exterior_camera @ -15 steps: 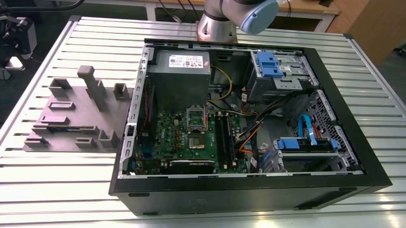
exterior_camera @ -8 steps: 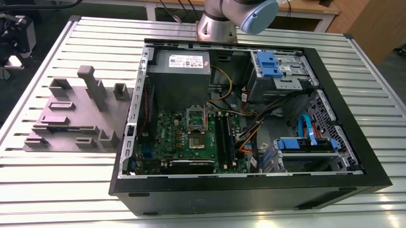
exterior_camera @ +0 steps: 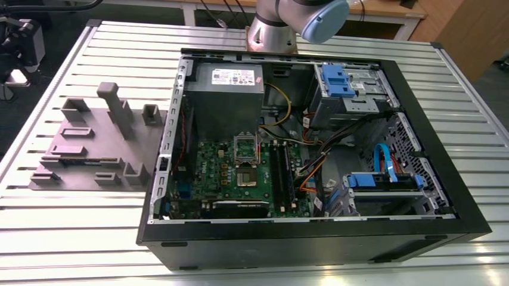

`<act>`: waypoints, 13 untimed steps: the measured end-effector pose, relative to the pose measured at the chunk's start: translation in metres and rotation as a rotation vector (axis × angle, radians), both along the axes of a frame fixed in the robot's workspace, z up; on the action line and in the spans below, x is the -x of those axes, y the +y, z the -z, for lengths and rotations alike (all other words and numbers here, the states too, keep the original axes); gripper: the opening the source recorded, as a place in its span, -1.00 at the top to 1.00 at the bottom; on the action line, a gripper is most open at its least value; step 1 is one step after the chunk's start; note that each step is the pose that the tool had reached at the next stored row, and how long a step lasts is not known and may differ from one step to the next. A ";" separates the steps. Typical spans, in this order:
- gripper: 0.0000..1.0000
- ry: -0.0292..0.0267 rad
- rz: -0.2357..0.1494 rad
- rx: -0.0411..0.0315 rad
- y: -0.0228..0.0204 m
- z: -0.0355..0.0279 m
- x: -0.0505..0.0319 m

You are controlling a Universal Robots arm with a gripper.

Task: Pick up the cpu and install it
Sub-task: 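Pick up the cpu and move it towards the insertion slot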

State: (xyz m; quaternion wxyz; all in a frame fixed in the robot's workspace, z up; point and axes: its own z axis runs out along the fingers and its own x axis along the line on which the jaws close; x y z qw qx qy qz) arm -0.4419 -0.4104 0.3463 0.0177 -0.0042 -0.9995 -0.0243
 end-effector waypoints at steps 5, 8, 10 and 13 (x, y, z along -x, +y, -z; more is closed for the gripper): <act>0.06 0.0000 0.000 0.0000 0.0000 0.0000 -0.0005; 0.06 0.0000 0.000 0.0000 0.0000 0.0000 -0.0009; 0.06 -0.0001 0.000 0.0000 0.0000 -0.0002 -0.0010; 0.06 0.0001 0.000 0.0001 0.0000 -0.0009 -0.0010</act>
